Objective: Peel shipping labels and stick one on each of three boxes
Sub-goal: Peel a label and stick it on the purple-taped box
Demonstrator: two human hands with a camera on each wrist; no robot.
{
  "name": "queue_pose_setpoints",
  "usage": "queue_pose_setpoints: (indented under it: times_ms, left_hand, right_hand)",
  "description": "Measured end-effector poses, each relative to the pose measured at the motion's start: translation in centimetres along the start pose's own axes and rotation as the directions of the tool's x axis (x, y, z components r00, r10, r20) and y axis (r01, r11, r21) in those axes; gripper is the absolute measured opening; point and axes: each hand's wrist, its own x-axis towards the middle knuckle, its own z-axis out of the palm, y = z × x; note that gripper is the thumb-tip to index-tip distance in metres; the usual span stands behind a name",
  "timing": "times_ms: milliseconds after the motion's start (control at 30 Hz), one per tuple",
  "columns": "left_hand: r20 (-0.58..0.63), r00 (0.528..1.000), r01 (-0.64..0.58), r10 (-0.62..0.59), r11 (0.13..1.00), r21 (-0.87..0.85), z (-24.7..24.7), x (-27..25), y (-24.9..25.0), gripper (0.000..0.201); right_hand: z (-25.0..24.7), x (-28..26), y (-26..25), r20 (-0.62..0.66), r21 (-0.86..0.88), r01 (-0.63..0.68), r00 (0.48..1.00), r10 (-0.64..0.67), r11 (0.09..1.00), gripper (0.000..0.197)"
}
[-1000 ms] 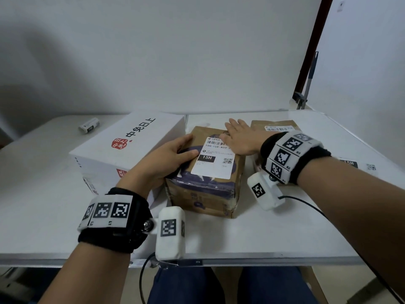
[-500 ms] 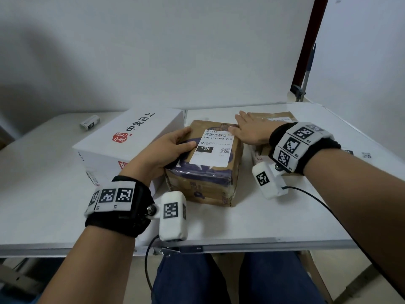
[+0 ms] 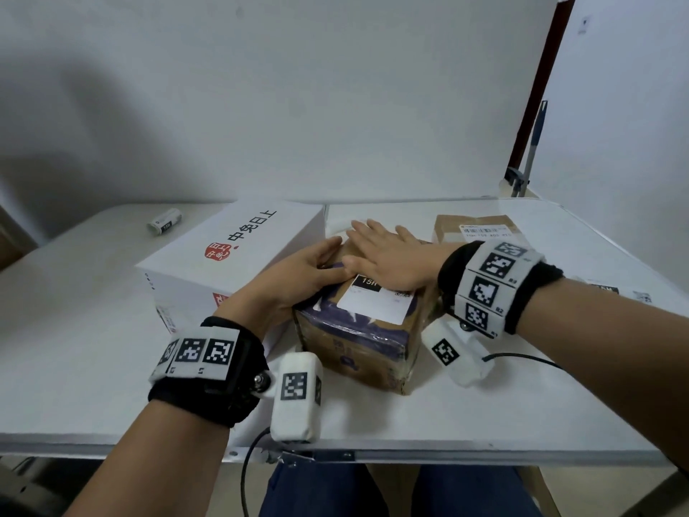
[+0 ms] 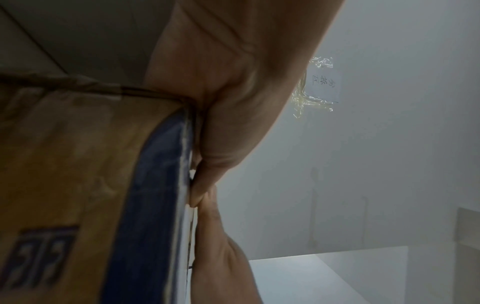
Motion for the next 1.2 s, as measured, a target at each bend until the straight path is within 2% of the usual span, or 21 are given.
queue_pose_setpoints:
  times_ms: [100,300,467,633,767,1200]
  left_hand:
    - [0.017,1.000,0.013,-0.012,1.000,-0.019,0.0,0.1,-0.1,0.085]
    - [0.006,1.000,0.027,-0.027,1.000,0.002,-0.1,0.1,0.0,0.072]
    - [-0.004,0.999,0.042,-0.043,0.998,-0.054,0.2,-0.1,0.2,0.068]
    - [0.001,0.999,0.038,-0.039,0.997,-0.067,0.4,-0.2,0.4,0.066]
    - [-0.031,0.998,0.054,-0.058,0.993,-0.103,0.5,-0.3,0.4,0.066]
    - [-0.061,0.997,0.034,-0.037,0.998,-0.049,0.7,-0.4,0.5,0.063]
  right_hand:
    - [0.1,0.4,0.8,0.043,0.000,-0.056,0.997,0.056,0.998,0.066]
    - [-0.3,1.6,1.4,0.089,0.005,-0.095,0.992,0.094,0.996,0.069]
    - [-0.3,2.1,2.1,0.078,0.027,-0.103,0.992,0.100,0.994,0.066]
    - [-0.6,1.9,3.8,0.049,0.033,-0.188,0.981,0.187,0.982,0.065]
    - [-0.7,1.7,4.0,0.046,0.025,-0.205,0.978,0.203,0.978,0.066]
    - [-0.4,1.2,4.9,0.023,0.126,-0.255,0.967,0.254,0.959,0.063]
